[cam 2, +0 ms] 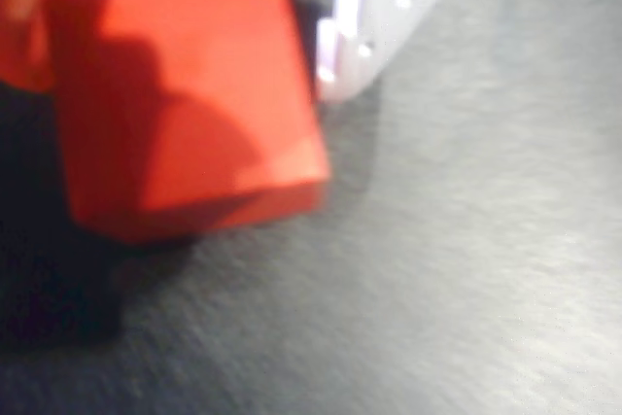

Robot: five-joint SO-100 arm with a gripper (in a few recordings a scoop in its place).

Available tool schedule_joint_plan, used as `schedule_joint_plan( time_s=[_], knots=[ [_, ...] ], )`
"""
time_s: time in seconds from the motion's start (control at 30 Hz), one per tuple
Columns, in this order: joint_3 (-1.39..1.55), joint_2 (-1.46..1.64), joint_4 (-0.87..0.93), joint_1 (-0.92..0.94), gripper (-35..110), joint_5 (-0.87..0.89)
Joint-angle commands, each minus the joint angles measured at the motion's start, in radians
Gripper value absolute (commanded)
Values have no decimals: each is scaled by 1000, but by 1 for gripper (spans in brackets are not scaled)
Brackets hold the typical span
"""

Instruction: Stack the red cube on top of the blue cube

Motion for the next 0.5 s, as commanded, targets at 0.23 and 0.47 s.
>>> schedule_joint_plan(
  time_s=[0.23, 0.47],
  knots=[
    [-3, -5, -28, 20, 5, 2],
    [-2, -2, -34, 29, 0, 8]
  ],
)
